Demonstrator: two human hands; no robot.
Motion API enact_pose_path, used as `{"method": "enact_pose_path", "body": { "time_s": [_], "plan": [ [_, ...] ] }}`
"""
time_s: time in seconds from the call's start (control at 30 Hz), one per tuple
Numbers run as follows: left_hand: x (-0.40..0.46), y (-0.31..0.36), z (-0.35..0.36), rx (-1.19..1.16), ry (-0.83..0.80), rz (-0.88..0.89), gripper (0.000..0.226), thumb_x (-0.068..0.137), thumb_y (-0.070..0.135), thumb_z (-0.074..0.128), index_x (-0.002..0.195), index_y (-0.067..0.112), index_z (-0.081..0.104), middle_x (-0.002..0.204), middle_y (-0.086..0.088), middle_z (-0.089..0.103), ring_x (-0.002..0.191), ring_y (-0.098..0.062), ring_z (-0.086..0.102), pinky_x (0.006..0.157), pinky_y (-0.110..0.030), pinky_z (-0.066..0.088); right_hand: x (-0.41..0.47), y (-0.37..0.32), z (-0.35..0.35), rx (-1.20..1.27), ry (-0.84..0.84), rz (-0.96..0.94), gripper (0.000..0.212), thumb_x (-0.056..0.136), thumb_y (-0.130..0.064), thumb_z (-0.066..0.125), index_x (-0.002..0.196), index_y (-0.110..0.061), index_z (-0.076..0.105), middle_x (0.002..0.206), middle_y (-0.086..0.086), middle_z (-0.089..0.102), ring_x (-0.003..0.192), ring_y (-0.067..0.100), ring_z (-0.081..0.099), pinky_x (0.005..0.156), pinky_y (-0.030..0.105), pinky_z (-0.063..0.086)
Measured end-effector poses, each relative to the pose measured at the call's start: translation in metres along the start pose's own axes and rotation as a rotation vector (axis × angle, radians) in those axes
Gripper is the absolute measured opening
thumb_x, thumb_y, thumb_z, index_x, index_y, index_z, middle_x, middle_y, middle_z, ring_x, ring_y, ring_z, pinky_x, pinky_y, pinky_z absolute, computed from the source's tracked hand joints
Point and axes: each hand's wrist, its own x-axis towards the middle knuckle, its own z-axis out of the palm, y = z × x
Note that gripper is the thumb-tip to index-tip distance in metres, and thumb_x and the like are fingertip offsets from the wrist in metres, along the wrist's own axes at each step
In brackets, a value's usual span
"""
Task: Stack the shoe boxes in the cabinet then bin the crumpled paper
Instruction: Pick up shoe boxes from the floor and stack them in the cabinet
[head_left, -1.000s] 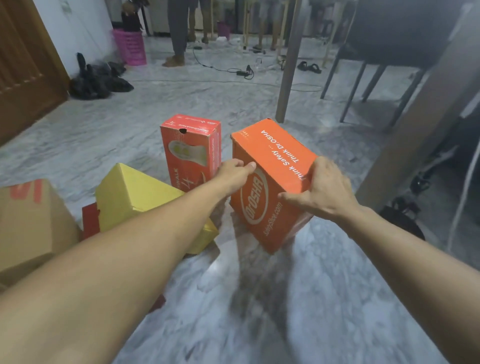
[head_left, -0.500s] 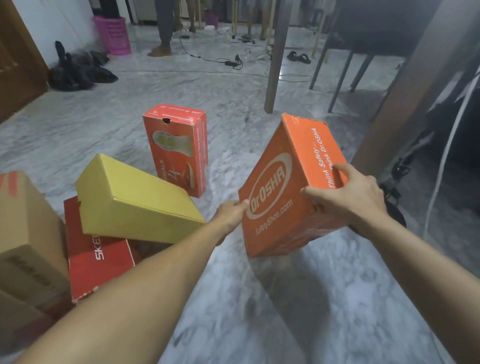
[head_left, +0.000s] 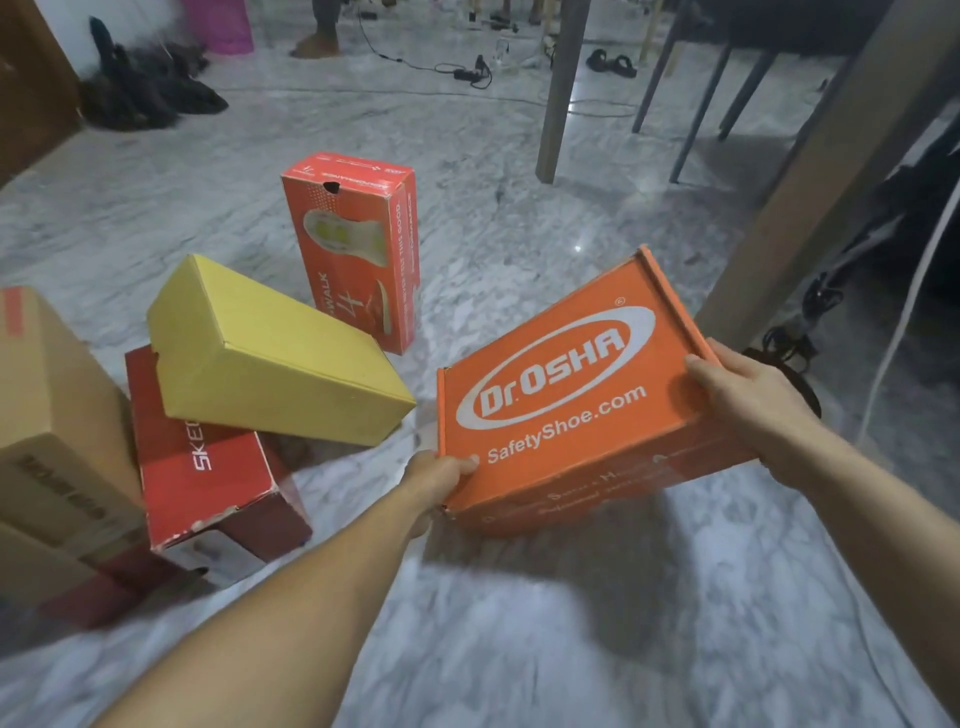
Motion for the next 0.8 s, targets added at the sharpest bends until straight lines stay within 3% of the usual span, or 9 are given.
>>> {"method": "enact_pose_path", "body": {
  "time_s": [0.07,0.2,0.3,0.37,0.5,0.6,0.67,0.73,0.8],
  "plan": [
    [-0.006,0.001,0.0,0.008,-0.022,0.025,0.052,0.08,0.028,0.077,0.125,0.016,0.056,0.112,0.001,0.069,0.094,-0.019,0.067,0.068,-0.031,0.054,-0.004,0.002,0.001,-0.032,-0.031,-0.059,0.046,0.087,-0.053,0.061,0.132,-0.044,0.053,0.118,-0.011,0.066,0.105,0.02,0.061,0.086,0.036,0.045],
    [-0.028,0.007,-0.005,0.025,-0.011,0.135,0.048,0.076,0.025,0.081,0.117,0.02,0.057,0.107,0.005,0.066,0.089,-0.011,0.062,0.064,-0.023,0.047,-0.012,-0.002,-0.006,-0.12,-0.085,-0.105,0.068,0.064,-0.052,0.084,0.124,-0.043,0.053,0.105,-0.017,0.067,0.1,0.017,0.065,0.093,0.042,0.051],
    [-0.045,0.011,-0.014,0.016,0.015,0.213,0.039,0.079,0.024,0.078,0.109,0.024,0.053,0.097,0.009,0.062,0.078,-0.003,0.055,0.058,-0.02,0.038,-0.017,-0.01,-0.013,-0.199,-0.082,-0.113,0.101,0.059,-0.053,0.087,0.146,-0.038,0.037,0.114,-0.015,0.056,0.111,0.019,0.058,0.099,0.04,0.047],
    [-0.055,0.014,-0.022,0.009,0.032,0.23,0.038,0.076,0.028,0.081,0.105,0.025,0.057,0.103,0.007,0.067,0.081,-0.009,0.061,0.061,-0.026,0.044,-0.022,-0.017,-0.019,-0.205,-0.079,-0.101,0.111,0.055,-0.058,0.087,0.149,-0.034,0.034,0.119,-0.012,0.055,0.114,0.019,0.056,0.1,0.04,0.048],
    [-0.08,0.021,-0.04,0.003,0.033,0.273,0.05,0.066,0.029,0.087,0.108,0.022,0.061,0.105,0.003,0.071,0.094,-0.018,0.067,0.076,-0.036,0.055,-0.041,-0.033,-0.034,-0.232,-0.114,-0.136,0.099,0.046,-0.066,0.086,0.134,-0.038,0.051,0.108,-0.014,0.066,0.098,0.016,0.065,0.084,0.036,0.056],
    [-0.105,0.029,-0.059,-0.022,0.045,0.326,0.053,0.062,0.022,0.09,0.108,0.018,0.063,0.104,0.0,0.072,0.094,-0.016,0.068,0.083,-0.031,0.056,-0.067,-0.06,-0.044,-0.192,-0.138,-0.212,0.067,0.055,-0.048,0.09,0.113,-0.045,0.056,0.09,-0.022,0.065,0.082,0.005,0.066,0.063,0.026,0.052],
    [-0.124,0.035,-0.074,-0.042,0.053,0.362,0.049,0.064,0.017,0.089,0.107,0.017,0.064,0.104,-0.001,0.073,0.089,-0.012,0.068,0.078,-0.022,0.055,-0.084,-0.079,-0.046,-0.117,-0.157,-0.267,0.059,0.059,-0.034,0.09,0.108,-0.041,0.057,0.084,-0.023,0.065,0.065,-0.007,0.063,0.052,0.013,0.047],
    [-0.144,0.04,-0.091,-0.036,0.069,0.398,0.048,0.062,0.018,0.09,0.103,0.019,0.064,0.105,-0.001,0.073,0.092,-0.013,0.068,0.082,-0.024,0.055,-0.096,-0.095,-0.047,-0.036,-0.188,-0.268,0.055,0.064,-0.017,0.089,0.108,-0.032,0.059,0.075,-0.02,0.067,0.049,-0.012,0.06,0.04,0.005,0.041],
    [-0.165,0.044,-0.106,-0.019,0.09,0.436,0.048,0.059,0.019,0.091,0.098,0.02,0.063,0.101,0.002,0.073,0.092,-0.011,0.068,0.08,-0.023,0.054,-0.106,-0.111,-0.049,0.003,-0.198,-0.276,0.056,0.063,-0.019,0.089,0.11,-0.028,0.059,0.076,-0.016,0.067,0.05,-0.014,0.059,0.042,0.005,0.043]
  ]
}}
